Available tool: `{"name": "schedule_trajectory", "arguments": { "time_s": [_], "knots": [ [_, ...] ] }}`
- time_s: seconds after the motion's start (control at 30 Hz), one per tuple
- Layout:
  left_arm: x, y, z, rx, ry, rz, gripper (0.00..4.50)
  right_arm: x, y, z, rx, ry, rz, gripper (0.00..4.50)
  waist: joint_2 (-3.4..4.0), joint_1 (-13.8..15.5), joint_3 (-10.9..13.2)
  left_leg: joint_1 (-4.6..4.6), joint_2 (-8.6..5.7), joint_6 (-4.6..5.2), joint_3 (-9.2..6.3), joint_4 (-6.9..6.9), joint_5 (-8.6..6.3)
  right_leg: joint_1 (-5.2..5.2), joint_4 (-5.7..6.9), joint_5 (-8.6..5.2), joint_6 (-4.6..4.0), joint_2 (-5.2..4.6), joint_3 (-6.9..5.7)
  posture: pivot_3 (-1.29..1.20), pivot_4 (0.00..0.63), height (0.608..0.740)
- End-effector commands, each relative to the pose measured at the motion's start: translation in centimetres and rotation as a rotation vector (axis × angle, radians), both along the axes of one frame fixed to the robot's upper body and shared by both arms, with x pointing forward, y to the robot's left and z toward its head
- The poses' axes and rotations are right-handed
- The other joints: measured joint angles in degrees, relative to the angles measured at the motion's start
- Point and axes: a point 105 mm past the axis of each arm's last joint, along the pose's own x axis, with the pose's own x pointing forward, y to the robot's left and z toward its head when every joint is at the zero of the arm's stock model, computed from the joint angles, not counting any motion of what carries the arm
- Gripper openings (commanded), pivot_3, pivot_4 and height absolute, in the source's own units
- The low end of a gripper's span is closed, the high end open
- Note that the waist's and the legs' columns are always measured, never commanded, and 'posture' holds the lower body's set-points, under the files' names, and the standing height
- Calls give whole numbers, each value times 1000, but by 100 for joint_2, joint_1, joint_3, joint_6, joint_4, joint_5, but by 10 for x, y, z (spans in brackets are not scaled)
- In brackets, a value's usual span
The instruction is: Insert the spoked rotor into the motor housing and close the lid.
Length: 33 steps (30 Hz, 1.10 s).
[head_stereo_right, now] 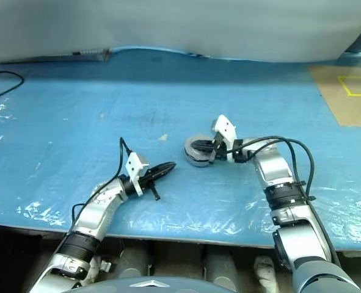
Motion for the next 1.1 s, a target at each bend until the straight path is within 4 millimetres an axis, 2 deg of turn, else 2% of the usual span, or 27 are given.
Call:
{"name": "schedule_trajectory", "arguments": {
  "time_s": [0.03, 0.13, 0.37, 0.47, 0.53, 0.67, 0.77, 0.9, 1.1],
  "knots": [
    [1, 0, 11, -17, -37, 0, 39, 4, -2, 26, 57, -105, -51, 0, 0, -4, 0, 0, 0, -6, 0, -1, 3, 0, -1, 0, 0, 0, 0, 0, 150, 740],
    [1, 1, 11, -14, -36, 1, 39, 2, -1, 26, 61, -95, -58, 0, 0, -4, 0, 0, 0, -11, 0, -3, 6, 0, -1, 0, 0, 0, 1, 0, 150, 740],
    [2, 2, 15, -18, -46, 10, 39, 6, 1, -11, 12, 19, -194, 0, 0, -8, 0, 1, -1, -15, 0, -4, 8, 0, -1, 0, 1, 0, 1, 0, 150, 740],
    [2, 3, 15, -14, -46, 18, 39, -2, 7, -23, 23, 80, -203, 0, -1, -8, -1, 12, -3, -24, 0, -7, 5, 7, -1, 0, 1, 1, 4, 0, 150, 740],
    [2, 3, 15, -11, -44, 23, 39, -7, 11, -22, 35, 79, -196, 0, -1, -5, -1, 23, -4, -38, -1, -11, -3, 19, -4, 0, 1, 0, 4, 0, 150, 740],
    [3, 4, 16, -7, -43, 23, 39, -8, 13, -4, 143, 56, -221, 0, -1, -6, -1, 33, -7, -39, -1, -16, -3, 25, -6, 0, 2, 0, 7, 0, 150, 740],
    [4, 5, 15, -5, -41, 26, 0, -9, 7, 7, 195, 30, -257, 620, -1, -4, -1, 31, -9, -40, -1, -18, -3, 25, -7, 0, 2, -1, 7, 0, 150, 740],
    [5, 5, 13, -3, -38, 24, 0, -12, 0, 10, 199, 3, -294, 2062, -1, -3, -1, 30, -11, -41, -1, -23, -3, 24, -13, 0, 3, -1, 7, 0, 150, 740],
    [6, 4, 13, -2, -36, 19, 0, -13, -9, -3, 133, -22, -344, 4178, -1, -6, -1, 30, -12, -41, -1, -26, -3, 24, -15, 0, 4, -1, 8, 0, 150, 740]
  ]
}}
